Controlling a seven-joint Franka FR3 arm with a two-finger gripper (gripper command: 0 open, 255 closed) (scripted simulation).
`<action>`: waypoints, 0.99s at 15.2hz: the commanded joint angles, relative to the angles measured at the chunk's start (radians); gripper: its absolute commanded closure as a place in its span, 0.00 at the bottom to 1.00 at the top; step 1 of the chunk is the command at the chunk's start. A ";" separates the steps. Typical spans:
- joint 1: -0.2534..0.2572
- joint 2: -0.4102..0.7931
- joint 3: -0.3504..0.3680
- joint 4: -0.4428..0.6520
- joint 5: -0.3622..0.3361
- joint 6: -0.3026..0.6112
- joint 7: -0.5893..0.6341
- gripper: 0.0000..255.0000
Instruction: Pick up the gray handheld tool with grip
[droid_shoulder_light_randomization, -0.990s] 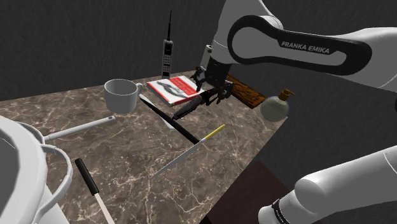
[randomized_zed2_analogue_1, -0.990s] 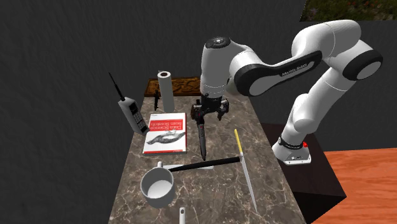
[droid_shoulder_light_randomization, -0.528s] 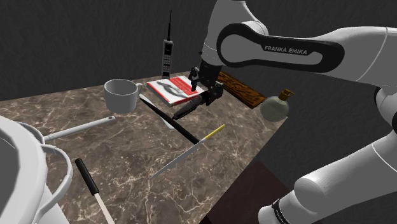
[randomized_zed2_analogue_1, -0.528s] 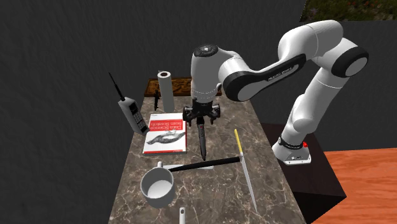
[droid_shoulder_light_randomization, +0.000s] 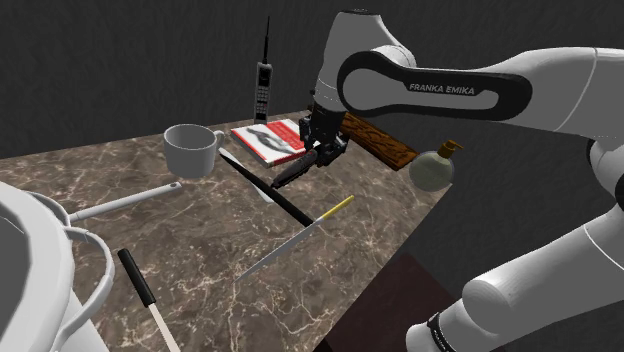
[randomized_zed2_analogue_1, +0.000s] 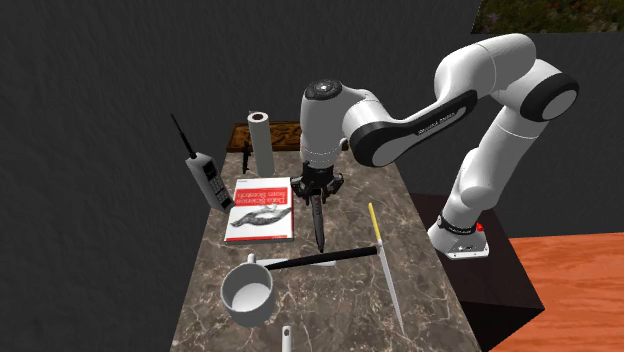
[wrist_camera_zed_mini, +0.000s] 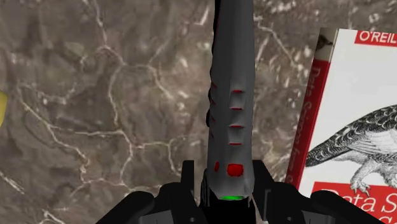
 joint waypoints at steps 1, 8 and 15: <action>0.000 0.000 0.000 -0.001 0.000 0.001 0.000 1.00; 0.000 -0.004 -0.001 0.023 0.003 -0.026 -0.003 1.00; -0.002 -0.005 -0.003 0.116 0.005 -0.119 -0.012 1.00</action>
